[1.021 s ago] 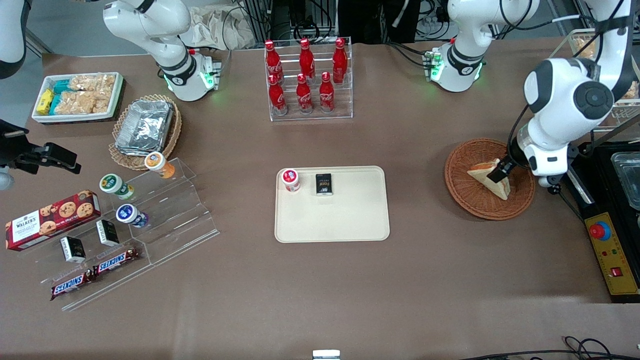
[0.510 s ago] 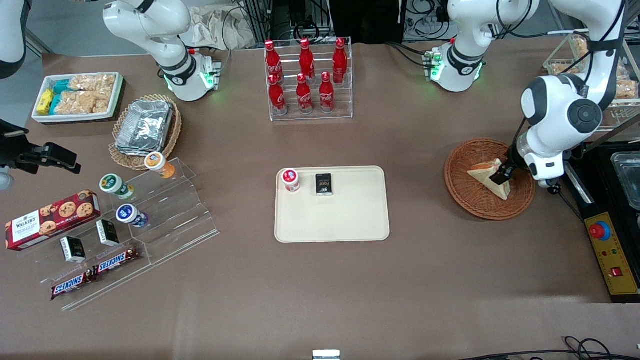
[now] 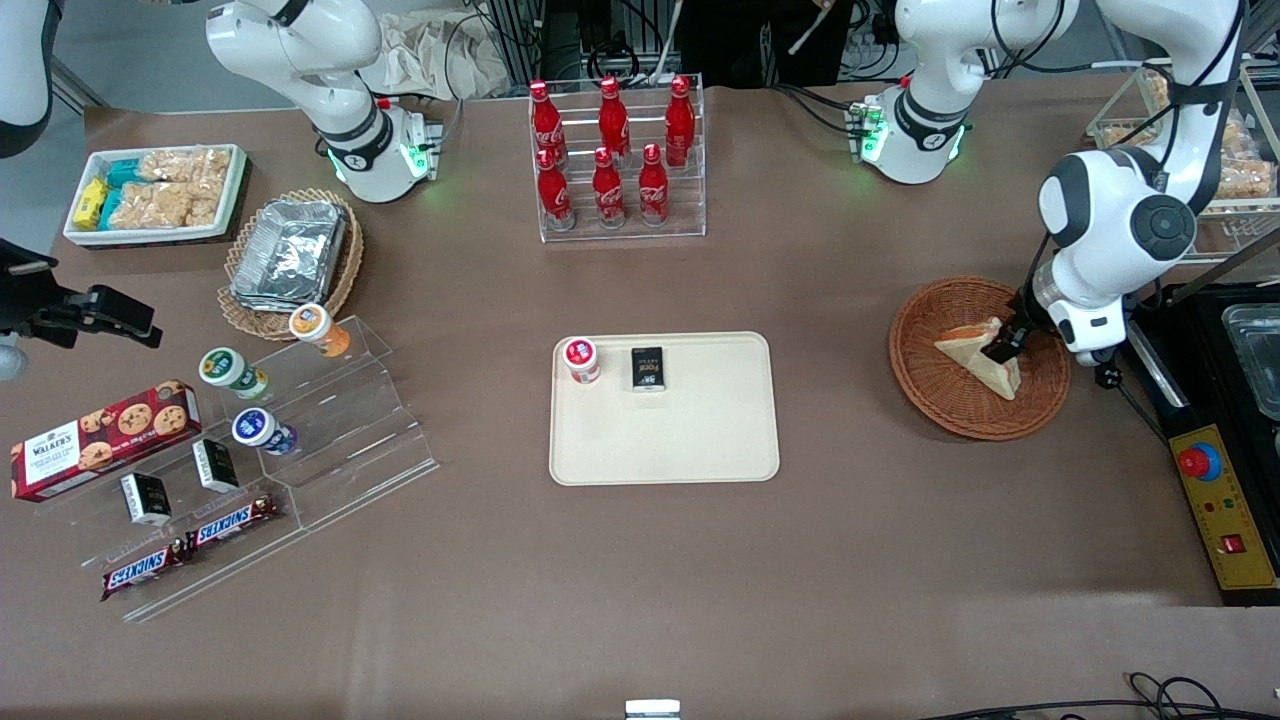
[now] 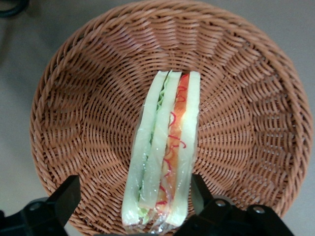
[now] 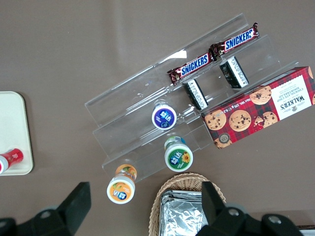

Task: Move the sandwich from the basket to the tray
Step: 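Close the left gripper on the wrapped sandwich's crust edge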

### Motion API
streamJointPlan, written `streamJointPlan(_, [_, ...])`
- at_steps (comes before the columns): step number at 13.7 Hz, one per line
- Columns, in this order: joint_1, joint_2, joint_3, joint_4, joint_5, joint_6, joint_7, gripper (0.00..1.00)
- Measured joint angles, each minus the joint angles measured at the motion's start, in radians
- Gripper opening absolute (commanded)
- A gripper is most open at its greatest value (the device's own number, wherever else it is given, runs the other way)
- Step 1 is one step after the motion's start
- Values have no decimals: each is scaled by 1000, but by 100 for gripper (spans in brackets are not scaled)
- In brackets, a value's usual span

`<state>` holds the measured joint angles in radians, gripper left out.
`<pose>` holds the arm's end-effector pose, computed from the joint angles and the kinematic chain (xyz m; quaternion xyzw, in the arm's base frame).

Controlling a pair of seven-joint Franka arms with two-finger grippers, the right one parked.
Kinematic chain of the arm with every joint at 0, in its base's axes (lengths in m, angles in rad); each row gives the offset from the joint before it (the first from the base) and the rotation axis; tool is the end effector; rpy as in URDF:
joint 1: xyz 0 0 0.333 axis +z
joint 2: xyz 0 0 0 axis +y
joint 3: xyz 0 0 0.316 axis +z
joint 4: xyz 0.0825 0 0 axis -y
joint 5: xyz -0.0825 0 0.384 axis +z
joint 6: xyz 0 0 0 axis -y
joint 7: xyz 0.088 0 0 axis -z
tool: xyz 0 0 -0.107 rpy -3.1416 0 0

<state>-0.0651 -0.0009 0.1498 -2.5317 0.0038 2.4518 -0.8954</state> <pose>0.4477 0.0380 0.2682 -0.8823 -0.4690 0.0359 0.0166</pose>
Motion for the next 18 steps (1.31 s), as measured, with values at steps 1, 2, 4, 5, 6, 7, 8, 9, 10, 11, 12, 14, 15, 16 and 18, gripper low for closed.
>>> streamJointPlan(1, [0,4,0,-10,0,16,0,100])
streamJointPlan(2, [0,11,0,-20,0,35,0,100])
streamJointPlan(4, [0,28,0,-32,0,62,0,62])
streamJointPlan(5, [0,37,0,-33,0,74,0,21])
streamJointPlan(6, [-2,44,0,-33,-1,84,-2,0])
streamJointPlan(7, [-3,48,-1,-33,-1,90,-6,0])
streamJointPlan(8, [-5,49,-2,-32,-1,93,-10,0])
streamJointPlan(9, [-6,48,-4,-29,-1,96,-12,0])
streamJointPlan(10, [-7,46,-6,-25,-1,98,-13,0])
streamJointPlan(11, [-8,43,-8,-22,-1,98,-13,0])
streamJointPlan(12, [-8,38,-9,-17,0,92,-12,0])
streamJointPlan(14, [-8,15,-19,14,3,18,8,0])
streamJointPlan(15, [-9,-5,-31,43,3,-44,33,0])
streamJointPlan(16, [-9,-28,-50,83,3,-115,65,0])
streamJointPlan(18, [-10,-70,-108,207,11,-310,113,0])
